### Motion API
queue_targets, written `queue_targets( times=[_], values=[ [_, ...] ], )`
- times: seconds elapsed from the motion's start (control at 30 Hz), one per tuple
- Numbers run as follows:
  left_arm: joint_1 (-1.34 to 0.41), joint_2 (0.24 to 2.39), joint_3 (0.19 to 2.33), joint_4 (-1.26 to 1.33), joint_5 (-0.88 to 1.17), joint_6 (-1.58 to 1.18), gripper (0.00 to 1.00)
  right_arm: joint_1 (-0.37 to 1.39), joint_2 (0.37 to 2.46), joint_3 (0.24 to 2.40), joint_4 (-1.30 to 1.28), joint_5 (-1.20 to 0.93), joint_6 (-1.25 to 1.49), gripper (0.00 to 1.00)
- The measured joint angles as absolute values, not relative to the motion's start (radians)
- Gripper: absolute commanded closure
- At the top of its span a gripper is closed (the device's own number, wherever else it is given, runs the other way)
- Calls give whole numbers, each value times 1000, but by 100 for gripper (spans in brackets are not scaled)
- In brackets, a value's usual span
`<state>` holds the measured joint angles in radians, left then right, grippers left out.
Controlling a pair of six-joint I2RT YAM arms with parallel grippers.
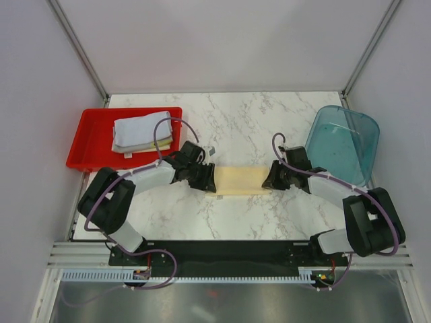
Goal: Fold and stack the towels
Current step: Fold the towel
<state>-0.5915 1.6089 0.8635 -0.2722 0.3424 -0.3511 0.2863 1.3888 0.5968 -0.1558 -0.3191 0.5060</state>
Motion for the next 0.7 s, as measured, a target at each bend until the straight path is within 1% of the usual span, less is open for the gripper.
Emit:
queue_targets(
  times=[0.07,0.17,0.27,0.37,0.5,0.6,0.7],
  values=[
    [-591,1611,883,-283,335,-358,51,286,1386,603,-150,-331,509,78],
    [-591,1610,963,-318,315,-363,49,291,1371,619,-151,-349,516,78],
    [-591,1586,1036,-330,312,-371,49,295,1325,625,-148,-364,533,78],
    [-598,1538,1041,-319,325,-397,48,300,1288,615,-109,-385,578,78],
    [-619,1522,965,-193,412,-462,49,304,1286,536,33,-455,645,78],
    [-626,1568,864,-85,483,-513,50,306,1344,479,128,-523,666,78],
    [-626,1622,784,-46,498,-537,50,306,1418,438,186,-565,666,78]
  ],
)
